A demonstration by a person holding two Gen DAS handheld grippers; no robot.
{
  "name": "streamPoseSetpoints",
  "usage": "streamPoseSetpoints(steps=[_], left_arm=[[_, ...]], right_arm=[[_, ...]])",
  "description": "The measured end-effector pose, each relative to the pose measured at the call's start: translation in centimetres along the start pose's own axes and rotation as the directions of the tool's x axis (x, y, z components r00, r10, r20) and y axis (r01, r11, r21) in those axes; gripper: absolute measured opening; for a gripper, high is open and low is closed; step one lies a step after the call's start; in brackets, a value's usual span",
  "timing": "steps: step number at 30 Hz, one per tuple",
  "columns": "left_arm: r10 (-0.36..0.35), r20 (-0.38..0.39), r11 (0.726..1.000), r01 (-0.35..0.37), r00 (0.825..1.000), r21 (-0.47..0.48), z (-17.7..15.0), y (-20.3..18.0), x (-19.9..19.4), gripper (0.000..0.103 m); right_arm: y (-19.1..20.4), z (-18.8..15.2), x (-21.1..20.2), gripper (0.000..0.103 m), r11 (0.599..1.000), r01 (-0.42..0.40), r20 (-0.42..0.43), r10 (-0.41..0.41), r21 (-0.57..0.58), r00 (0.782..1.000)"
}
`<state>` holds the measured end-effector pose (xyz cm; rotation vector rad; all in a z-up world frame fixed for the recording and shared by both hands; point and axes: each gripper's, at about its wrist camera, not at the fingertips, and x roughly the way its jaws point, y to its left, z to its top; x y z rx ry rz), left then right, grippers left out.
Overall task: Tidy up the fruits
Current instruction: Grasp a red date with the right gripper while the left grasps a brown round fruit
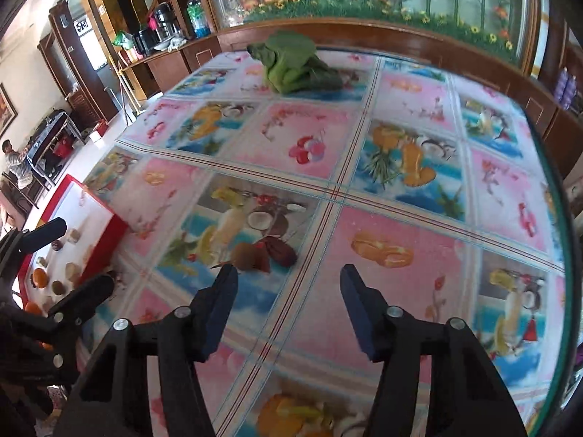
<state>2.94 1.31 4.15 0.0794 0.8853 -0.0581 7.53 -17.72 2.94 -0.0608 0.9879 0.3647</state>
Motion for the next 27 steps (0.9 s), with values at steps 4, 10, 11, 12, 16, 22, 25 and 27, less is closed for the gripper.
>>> streamPoseSetpoints(steps=[4,10,11,12,16,22,25,27], left_arm=[[0.013,-0.005,1.0,-0.013,1.0,0.007,0.2,-0.8,2.2,0.102],[-0.015,-0.014,1.0,0.015,1.0,0.002,0.8,-1.0,3.1,0.102],[-0.019,-0.02,1.0,0.019,1.0,0.005,0.9,-1.1,3.3,0.102],[-0.024,-0.025,1.0,0.024,0.999,0.008,1.0,-1.3,3.5,0.102],[-0.014,-0.014,1.0,0.014,1.0,0.018,1.1,-1.7,3.9,0.102],[-0.019,-0.041,0.999,0.02,0.999,0.03,1.4,-2.7,4.9,0.102],[-0.029,-0.042,0.999,0.03,0.999,0.035,1.7,-3.3,5.2,0.102],[-0.025,-0.036,0.998,0.027,0.999,0.051,2.0,-4.1,5.4,0.102]], right_arm=[[-0.3,0.3,1.2,0.054,0.999,-0.026,0.01,0.026,-0.032,1.0],[0.8,0.7,3.0,0.053,0.995,0.008,-0.024,-0.01,-0.103,1.0],[0.9,0.7,3.4,0.047,0.994,0.006,-0.034,-0.009,-0.106,0.999],[0.9,0.7,3.7,0.046,0.994,0.012,-0.033,-0.016,-0.111,0.999],[1.5,0.5,3.6,0.03,0.987,0.071,0.006,-0.07,-0.141,0.997],[-1.5,-0.9,2.0,0.015,1.0,-0.003,0.053,0.003,-0.003,0.999],[-2.7,-1.6,0.9,0.015,0.998,-0.03,0.084,0.026,0.047,0.996],[-3.3,-1.7,0.3,0.015,0.997,-0.046,0.103,0.039,0.065,0.994]])
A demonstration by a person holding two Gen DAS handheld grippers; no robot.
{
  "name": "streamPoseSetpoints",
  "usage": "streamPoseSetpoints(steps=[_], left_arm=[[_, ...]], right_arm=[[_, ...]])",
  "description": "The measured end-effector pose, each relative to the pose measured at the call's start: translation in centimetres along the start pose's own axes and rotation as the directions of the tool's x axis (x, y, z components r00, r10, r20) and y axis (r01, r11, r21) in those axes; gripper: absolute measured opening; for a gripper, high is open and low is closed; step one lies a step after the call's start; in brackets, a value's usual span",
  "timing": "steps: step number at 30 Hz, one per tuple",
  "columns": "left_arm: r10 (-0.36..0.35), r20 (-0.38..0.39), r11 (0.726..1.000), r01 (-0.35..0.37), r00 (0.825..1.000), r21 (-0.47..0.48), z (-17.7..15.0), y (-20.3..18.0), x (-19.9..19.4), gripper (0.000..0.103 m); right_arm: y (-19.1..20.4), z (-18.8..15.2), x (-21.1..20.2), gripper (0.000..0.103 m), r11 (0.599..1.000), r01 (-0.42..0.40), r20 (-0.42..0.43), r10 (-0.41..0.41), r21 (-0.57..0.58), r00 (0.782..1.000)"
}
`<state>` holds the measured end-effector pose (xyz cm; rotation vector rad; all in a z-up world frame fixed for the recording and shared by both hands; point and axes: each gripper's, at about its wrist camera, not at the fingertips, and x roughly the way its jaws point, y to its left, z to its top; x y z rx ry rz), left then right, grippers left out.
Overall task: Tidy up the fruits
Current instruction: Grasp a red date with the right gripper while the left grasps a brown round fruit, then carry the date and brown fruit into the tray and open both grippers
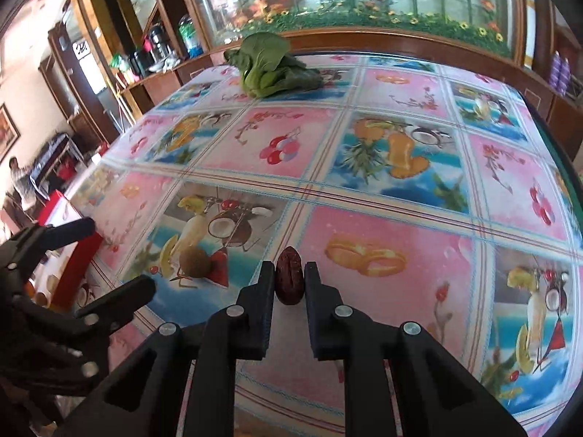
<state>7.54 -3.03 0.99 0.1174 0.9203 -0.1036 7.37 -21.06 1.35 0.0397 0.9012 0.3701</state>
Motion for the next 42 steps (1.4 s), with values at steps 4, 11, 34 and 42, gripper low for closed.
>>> streamPoseSetpoints(steps=[4,11,34,42], left_arm=[[0.0,0.001,1.0,0.0,1.0,0.008,0.7,-1.0,1.0,0.102],[-0.021,-0.012,1.0,0.021,1.0,0.001,1.2,-2.4,2.6,0.088],[-0.132,0.032,0.991,0.132,0.991,-0.017,-0.5,0.3,-1.0,0.025],[-0.059,0.139,0.998,0.062,0.989,-0.015,-4.8,5.0,-8.2,0.025]], right_arm=[[-0.7,0.1,-0.2,0.015,0.999,-0.012,0.004,0.012,0.043,1.0],[-0.9,-0.1,-0.3,0.015,0.998,-0.02,0.002,0.02,0.058,1.0],[6.9,-2.2,-3.2,0.015,0.996,-0.08,0.106,0.083,-0.037,0.991],[15.5,-4.3,-4.2,0.014,0.975,-0.188,0.107,0.201,-0.119,0.974]])
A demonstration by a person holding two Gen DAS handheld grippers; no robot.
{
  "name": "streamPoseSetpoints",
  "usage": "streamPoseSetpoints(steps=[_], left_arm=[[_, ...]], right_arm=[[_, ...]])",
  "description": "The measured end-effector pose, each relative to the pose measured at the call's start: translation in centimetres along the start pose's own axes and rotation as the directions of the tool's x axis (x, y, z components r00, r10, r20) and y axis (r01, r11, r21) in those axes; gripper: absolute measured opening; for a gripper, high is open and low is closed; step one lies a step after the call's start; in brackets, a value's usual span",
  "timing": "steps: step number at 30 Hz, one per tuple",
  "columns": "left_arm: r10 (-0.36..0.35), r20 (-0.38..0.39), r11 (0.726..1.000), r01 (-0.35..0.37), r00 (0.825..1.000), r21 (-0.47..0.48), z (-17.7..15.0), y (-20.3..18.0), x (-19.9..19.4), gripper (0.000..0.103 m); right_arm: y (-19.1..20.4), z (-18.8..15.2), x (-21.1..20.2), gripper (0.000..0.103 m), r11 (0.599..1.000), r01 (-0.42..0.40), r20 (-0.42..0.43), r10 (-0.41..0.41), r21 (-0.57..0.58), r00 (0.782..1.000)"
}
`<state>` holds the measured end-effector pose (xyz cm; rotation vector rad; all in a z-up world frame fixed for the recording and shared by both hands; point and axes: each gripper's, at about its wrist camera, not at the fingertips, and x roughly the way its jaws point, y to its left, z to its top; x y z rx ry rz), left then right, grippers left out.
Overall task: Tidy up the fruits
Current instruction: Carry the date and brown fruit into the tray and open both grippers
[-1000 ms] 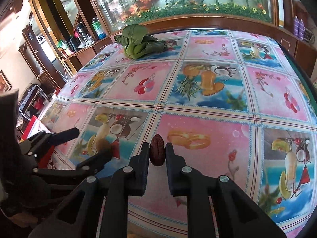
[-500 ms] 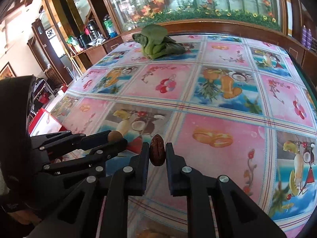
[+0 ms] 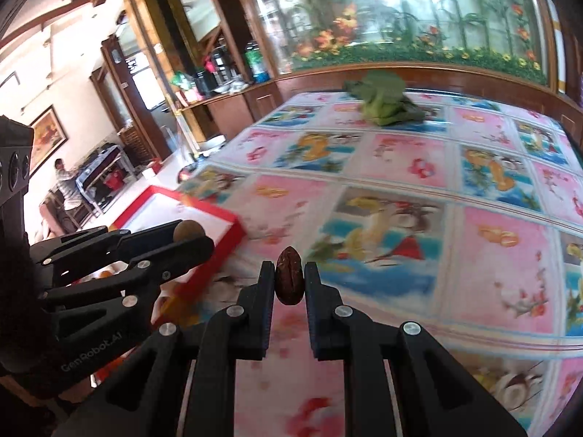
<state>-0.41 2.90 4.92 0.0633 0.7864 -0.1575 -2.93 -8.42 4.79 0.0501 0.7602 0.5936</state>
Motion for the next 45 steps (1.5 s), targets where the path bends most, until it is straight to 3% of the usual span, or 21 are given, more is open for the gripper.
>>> streamPoseSetpoints(steps=[9,19,32,45], left_arm=[[0.135,0.054,0.988,-0.129,0.989,-0.089,-4.6,7.4,-5.3,0.025],[0.211,0.045,0.96,-0.198,0.977,-0.196,-8.6,13.6,-7.2,0.025],[0.222,0.026,0.947,-0.209,0.975,-0.243,-10.9,16.7,-7.4,0.025],[0.233,-0.012,0.939,-0.228,0.972,-0.258,-12.0,17.9,-6.6,0.025]], right_arm=[[8.4,-0.4,1.6,0.014,0.995,-0.068,-0.024,0.066,-0.077,0.998],[13.8,-1.8,4.1,0.014,0.987,-0.093,-0.068,0.085,-0.132,0.994],[16.4,-3.6,5.9,0.014,0.985,-0.09,-0.124,0.071,-0.149,0.99],[15.9,-4.5,7.2,0.015,0.989,-0.073,-0.152,0.052,-0.131,0.987]])
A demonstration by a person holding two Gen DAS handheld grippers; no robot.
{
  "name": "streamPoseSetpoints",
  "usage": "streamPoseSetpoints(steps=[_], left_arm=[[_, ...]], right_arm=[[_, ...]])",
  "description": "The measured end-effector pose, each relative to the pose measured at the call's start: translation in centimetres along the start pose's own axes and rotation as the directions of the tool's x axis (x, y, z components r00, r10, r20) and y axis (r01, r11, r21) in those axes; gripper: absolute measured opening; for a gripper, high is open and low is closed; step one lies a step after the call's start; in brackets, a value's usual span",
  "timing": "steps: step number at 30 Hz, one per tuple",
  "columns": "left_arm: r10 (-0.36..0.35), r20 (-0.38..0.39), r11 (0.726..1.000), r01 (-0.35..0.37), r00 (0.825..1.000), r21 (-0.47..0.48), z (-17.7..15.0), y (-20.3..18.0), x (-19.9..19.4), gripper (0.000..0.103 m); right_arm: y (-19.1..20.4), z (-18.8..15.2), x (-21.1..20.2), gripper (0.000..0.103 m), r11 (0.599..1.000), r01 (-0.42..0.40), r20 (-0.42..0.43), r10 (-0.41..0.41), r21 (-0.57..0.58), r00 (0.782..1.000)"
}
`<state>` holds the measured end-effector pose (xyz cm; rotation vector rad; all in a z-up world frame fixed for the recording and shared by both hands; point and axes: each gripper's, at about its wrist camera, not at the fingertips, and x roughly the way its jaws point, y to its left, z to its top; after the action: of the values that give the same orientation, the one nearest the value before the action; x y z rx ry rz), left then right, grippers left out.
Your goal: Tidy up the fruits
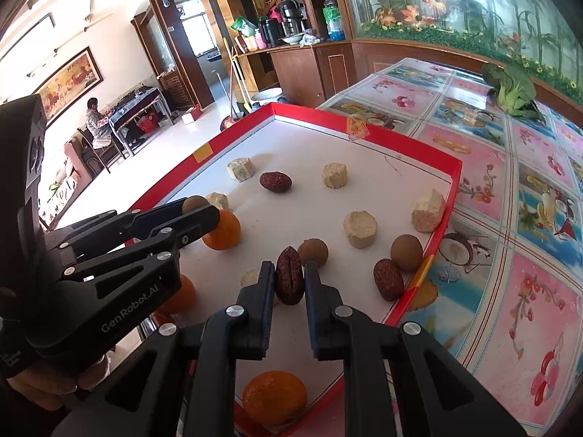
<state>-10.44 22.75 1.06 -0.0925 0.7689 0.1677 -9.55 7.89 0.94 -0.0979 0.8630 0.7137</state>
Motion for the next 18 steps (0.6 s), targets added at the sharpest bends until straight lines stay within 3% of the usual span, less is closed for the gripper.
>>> streamPoseSetpoints(steps=[8,10,12,13,18], left_arm=[[0.037,-0.006,0.999,-0.037,0.999,-0.001,-0.1,-0.1,0.4,0.026],[0.042,-0.016,0.999,-0.042,0.999,0.006,-0.1,-0.3,0.5,0.028],[0.059,-0.02,0.998,-0.059,0.998,0.005,-0.2,-0.4,0.6,0.048],[0.068,-0.018,0.998,-0.068,0.998,0.004,-0.2,-0.5,0.5,0.058],[0.112,0.008,0.993,-0.112,0.994,0.028,-0.3,-1.3,-0.1,0.074]], right_arm=[[-0.5,-0.4,0.0,0.015,0.999,0.045,0.012,-0.045,-0.018,0.999],[-0.8,-0.5,-0.2,0.021,0.999,0.038,0.015,-0.038,-0.01,0.999],[-1.1,-0.6,-0.5,0.041,1.0,0.03,0.024,-0.03,0.004,0.999],[-1.3,-0.7,-0.8,0.042,0.999,0.033,0.041,-0.034,0.011,0.999],[-1.9,-0.7,-2.7,0.043,0.998,0.049,0.115,-0.053,0.029,0.992]])
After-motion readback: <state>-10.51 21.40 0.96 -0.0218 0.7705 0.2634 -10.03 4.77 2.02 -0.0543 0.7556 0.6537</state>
